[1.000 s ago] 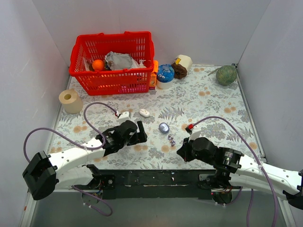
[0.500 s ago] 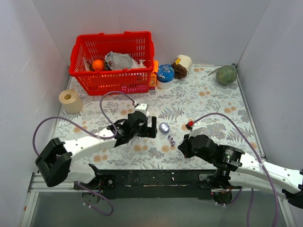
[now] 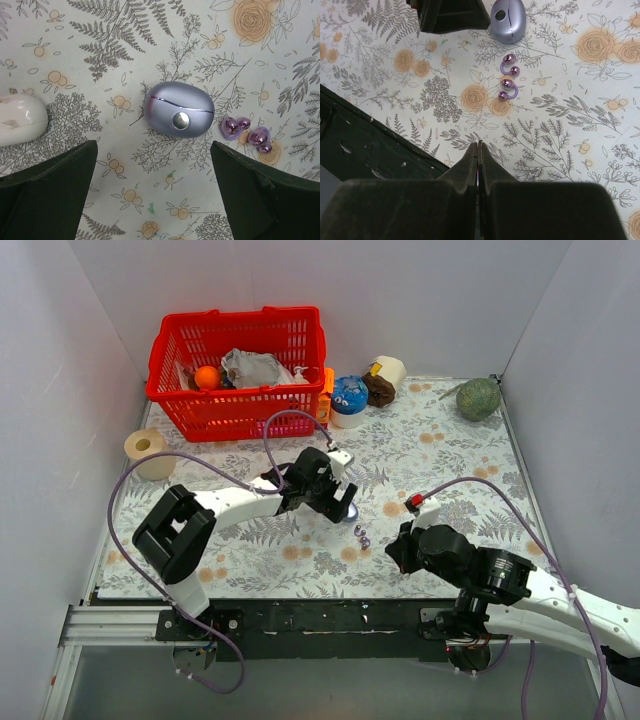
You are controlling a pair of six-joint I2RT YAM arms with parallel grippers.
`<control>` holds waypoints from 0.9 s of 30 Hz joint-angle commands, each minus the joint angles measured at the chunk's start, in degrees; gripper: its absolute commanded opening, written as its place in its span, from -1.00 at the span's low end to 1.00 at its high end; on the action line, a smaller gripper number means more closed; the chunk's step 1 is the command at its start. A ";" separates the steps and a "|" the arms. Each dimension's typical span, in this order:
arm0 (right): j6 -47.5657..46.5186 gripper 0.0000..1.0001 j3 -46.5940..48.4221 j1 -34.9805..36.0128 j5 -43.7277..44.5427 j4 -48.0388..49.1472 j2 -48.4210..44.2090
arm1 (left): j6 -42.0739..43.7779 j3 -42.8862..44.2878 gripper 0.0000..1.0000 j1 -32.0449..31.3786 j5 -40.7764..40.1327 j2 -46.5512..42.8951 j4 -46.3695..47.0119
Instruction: Insert the wireless bluetooth earbuds into the charging case
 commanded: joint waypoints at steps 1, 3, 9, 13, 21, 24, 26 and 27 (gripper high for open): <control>-1.60 -0.97 4.54 0.21 1.52 -1.23 -0.68 | 8.60 3.90 0.96 0.80 5.99 1.02 -0.06; -1.87 -0.97 4.90 0.21 1.52 -1.15 -0.51 | 9.66 5.22 0.96 1.07 6.61 2.25 -0.06; -2.57 -0.97 5.43 0.21 1.17 -0.44 0.55 | 12.48 6.71 0.96 1.16 10.21 3.84 -0.06; -2.57 -0.97 4.99 0.21 0.90 -0.09 0.90 | 13.53 6.28 0.96 1.16 10.92 5.33 -0.23; -2.39 -0.97 3.76 0.21 0.90 0.26 0.73 | 14.59 6.54 0.96 1.16 11.36 7.44 -0.41; -2.31 -0.97 3.58 0.21 0.90 0.43 0.64 | 14.76 6.80 0.96 1.16 11.36 8.15 -0.32; -2.31 -0.97 3.32 0.21 0.99 0.44 0.73 | 14.76 6.98 0.96 1.07 11.36 8.41 -0.41; -2.31 -0.97 3.32 0.21 0.99 0.52 0.64 | 14.76 7.07 0.96 0.98 11.53 8.85 -0.32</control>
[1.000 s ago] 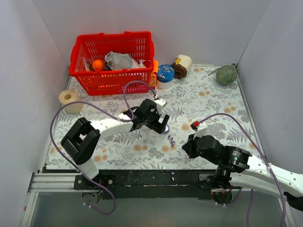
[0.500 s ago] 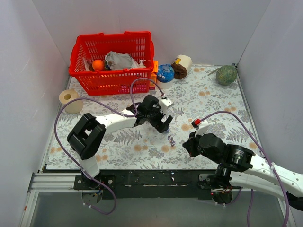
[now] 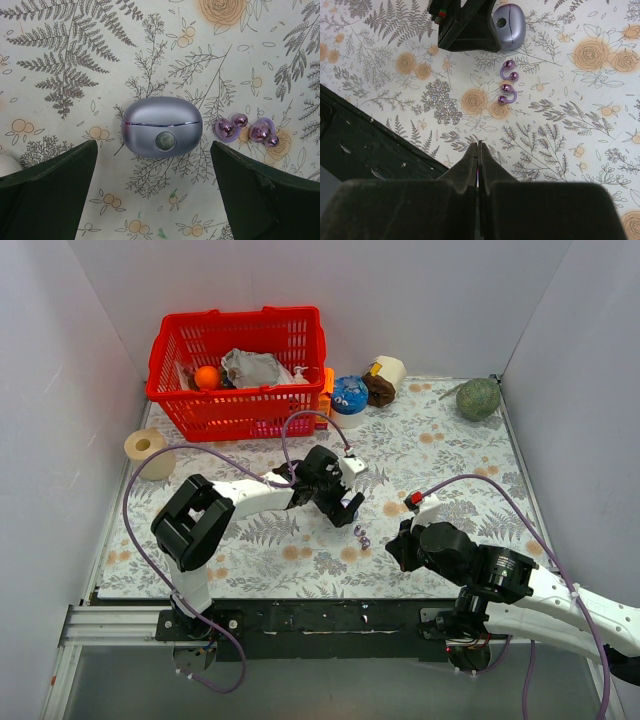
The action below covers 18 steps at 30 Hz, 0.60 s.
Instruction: Insert the wireless bluetooth earbuds into the charging case
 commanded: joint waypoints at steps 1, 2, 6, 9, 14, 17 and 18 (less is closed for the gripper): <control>-0.40 -0.97 0.24 0.21 0.58 1.77 -0.35 | 1.23 1.93 0.96 0.00 1.17 1.18 0.38; -0.32 -0.97 0.15 0.21 0.49 1.68 -0.35 | 1.32 2.10 0.96 -0.18 1.17 1.44 0.20; -0.32 -0.97 -0.20 0.30 0.84 1.42 -0.78 | 1.76 2.46 0.96 -0.97 0.29 2.41 0.29; -0.14 -0.97 -0.55 0.30 1.02 1.24 -1.40 | 2.46 3.07 0.95 -1.76 -0.76 3.29 0.29; 0.03 -0.97 -0.82 0.21 1.19 0.80 -2.10 | 2.64 3.86 0.90 -2.11 -1.29 4.52 0.20; 0.12 -0.97 -1.08 0.21 1.28 0.63 -2.45 | 2.90 3.95 0.81 -2.20 -1.46 5.05 -0.23; 0.12 -0.97 -1.00 0.21 1.45 0.54 -2.54 | 3.17 3.95 0.78 -2.20 -1.55 5.14 -0.58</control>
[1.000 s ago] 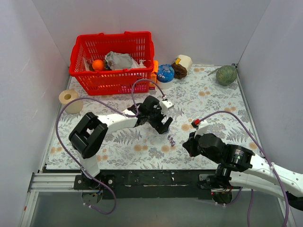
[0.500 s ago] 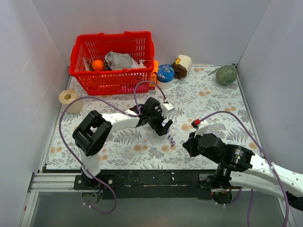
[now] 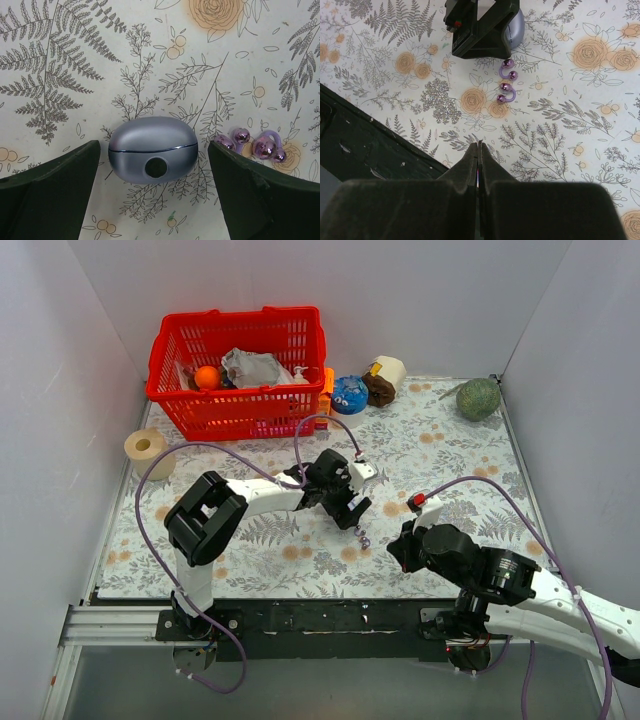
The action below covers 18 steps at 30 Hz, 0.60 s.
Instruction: Insert the wireless bluetooth earbuds into the charging case
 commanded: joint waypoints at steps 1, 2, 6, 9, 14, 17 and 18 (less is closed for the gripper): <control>0.08 -0.97 -0.01 0.21 1.50 0.45 -1.05 | 1.35 1.26 0.72 -0.21 -0.98 0.92 -1.57; 0.08 -0.97 -0.01 0.21 1.59 0.36 -1.06 | 1.53 1.00 0.71 -0.21 -1.16 0.83 -1.92; 0.17 -0.97 -0.28 0.30 1.76 0.45 -1.50 | 2.32 -0.14 0.63 -0.21 -2.74 0.13 -2.54; 0.17 -0.97 -0.36 0.21 1.76 0.54 -1.32 | 2.67 -0.93 0.56 -0.21 -3.44 -0.05 -2.98; 0.52 -0.97 -0.54 0.21 1.68 0.45 -1.93 | 2.85 -1.46 0.44 -0.83 -5.38 0.39 -3.51; 0.78 -0.97 -0.54 0.21 1.59 0.19 -2.38 | 2.59 -1.81 0.39 -1.35 -5.82 1.09 -3.51; 0.87 -0.97 -0.54 0.21 1.59 0.10 -2.64 | 2.41 -1.99 0.36 -1.53 -6.08 1.27 -3.51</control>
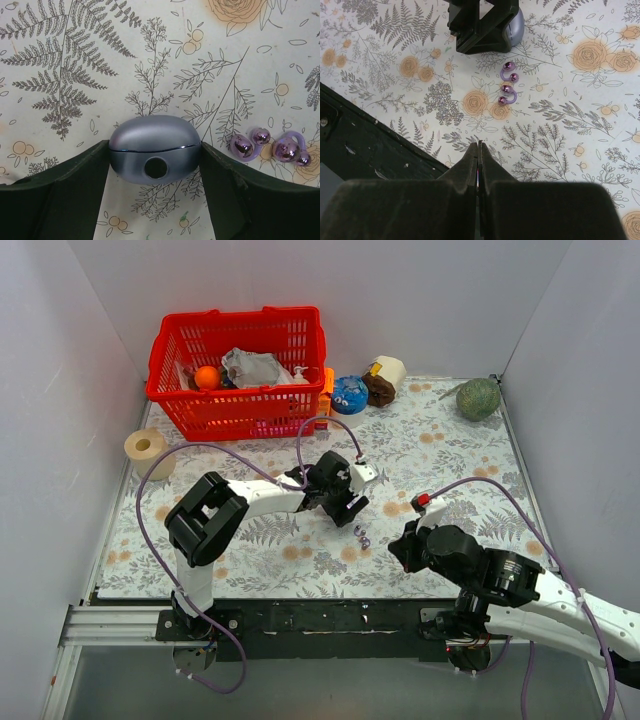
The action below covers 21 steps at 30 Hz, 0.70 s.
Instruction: Insert the wireless bluetooth earbuds into the charging case
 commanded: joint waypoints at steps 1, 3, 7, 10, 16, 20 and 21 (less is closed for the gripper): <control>0.56 -0.97 -0.32 0.21 1.37 0.32 -1.31 | -0.13 -1.94 0.31 -1.07 -2.19 1.20 -3.44; 0.74 -0.97 -0.32 0.21 1.37 0.14 -1.57 | -0.74 -2.12 0.20 -1.16 -2.46 1.38 -3.35; 0.83 -0.97 0.29 0.21 1.28 -0.03 -1.57 | -1.88 -3.43 -0.36 -1.16 -3.68 -1.86 -1.34; 0.74 -0.97 1.78 0.21 1.37 -0.03 -1.13 | -3.10 -5.28 -0.99 -0.90 -6.06 -8.71 2.08; -1.10 -0.97 6.09 0.21 2.60 1.63 1.50 | -8.11 -12.30 -1.00 -0.19 -9.84 -29.50 12.60; -2.94 -0.56 9.16 0.21 -1.08 6.98 4.14 | -12.69 -26.96 -1.00 -0.98 -4.75 -48.24 24.39; -3.65 -0.37 9.43 0.21 -4.05 9.87 4.58 | -13.13 -34.56 -1.00 -1.59 -3.44 -51.76 27.46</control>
